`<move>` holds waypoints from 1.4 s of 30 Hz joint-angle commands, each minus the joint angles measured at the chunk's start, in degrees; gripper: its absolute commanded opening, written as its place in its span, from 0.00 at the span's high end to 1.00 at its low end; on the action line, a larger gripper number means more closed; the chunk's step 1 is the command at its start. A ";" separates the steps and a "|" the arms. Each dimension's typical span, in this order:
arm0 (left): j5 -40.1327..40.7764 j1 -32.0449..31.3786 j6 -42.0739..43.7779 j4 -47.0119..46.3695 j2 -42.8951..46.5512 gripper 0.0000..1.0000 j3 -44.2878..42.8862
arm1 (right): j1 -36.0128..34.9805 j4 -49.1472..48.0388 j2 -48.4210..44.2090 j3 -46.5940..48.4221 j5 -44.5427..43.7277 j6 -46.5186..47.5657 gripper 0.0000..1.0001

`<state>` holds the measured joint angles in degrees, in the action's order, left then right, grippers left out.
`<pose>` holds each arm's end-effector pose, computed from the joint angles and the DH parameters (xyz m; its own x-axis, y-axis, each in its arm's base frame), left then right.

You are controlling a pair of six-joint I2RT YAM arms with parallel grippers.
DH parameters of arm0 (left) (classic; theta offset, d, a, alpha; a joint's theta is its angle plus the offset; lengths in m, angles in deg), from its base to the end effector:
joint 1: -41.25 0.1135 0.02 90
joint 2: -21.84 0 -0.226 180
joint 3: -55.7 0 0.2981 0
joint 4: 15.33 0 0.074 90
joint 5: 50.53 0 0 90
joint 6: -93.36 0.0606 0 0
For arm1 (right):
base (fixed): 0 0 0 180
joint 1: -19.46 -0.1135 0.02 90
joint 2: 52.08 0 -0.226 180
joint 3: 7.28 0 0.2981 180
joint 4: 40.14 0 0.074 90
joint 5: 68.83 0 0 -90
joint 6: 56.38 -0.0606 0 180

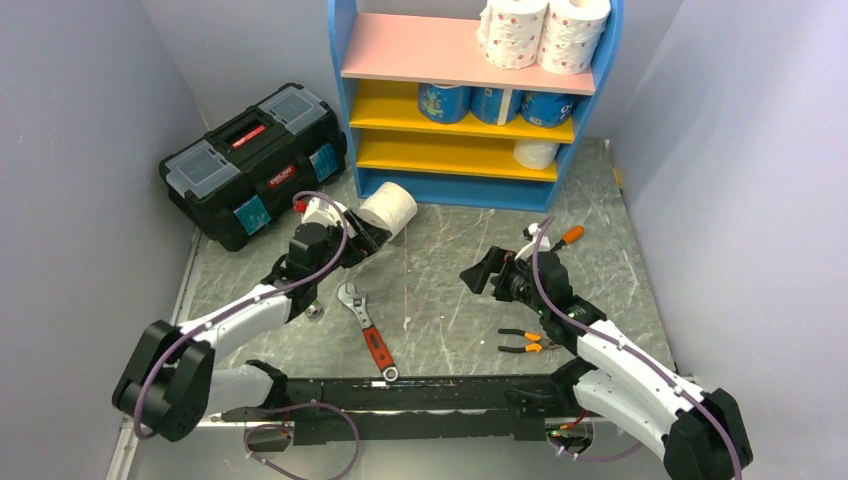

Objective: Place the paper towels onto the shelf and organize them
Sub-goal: Pick up the paper towel from the center of the board.

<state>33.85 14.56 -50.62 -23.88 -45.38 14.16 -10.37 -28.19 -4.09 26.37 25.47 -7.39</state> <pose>0.2917 -0.1533 0.1531 -0.5839 -0.6074 -0.5387 0.0992 0.6052 -0.7899 0.2390 0.1423 0.1481 -0.6537 0.3795 -0.6548 -0.1662 0.7721 0.6134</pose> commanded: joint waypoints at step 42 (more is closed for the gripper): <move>29.36 -6.01 -3.40 -24.83 -26.18 0.11 -6.50 | 0.16 8.87 -11.48 0.59 -4.17 4.56 0.01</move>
<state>59.51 8.48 -54.69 -51.70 -73.34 8.72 -10.37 -18.25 -15.13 26.37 22.43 -3.61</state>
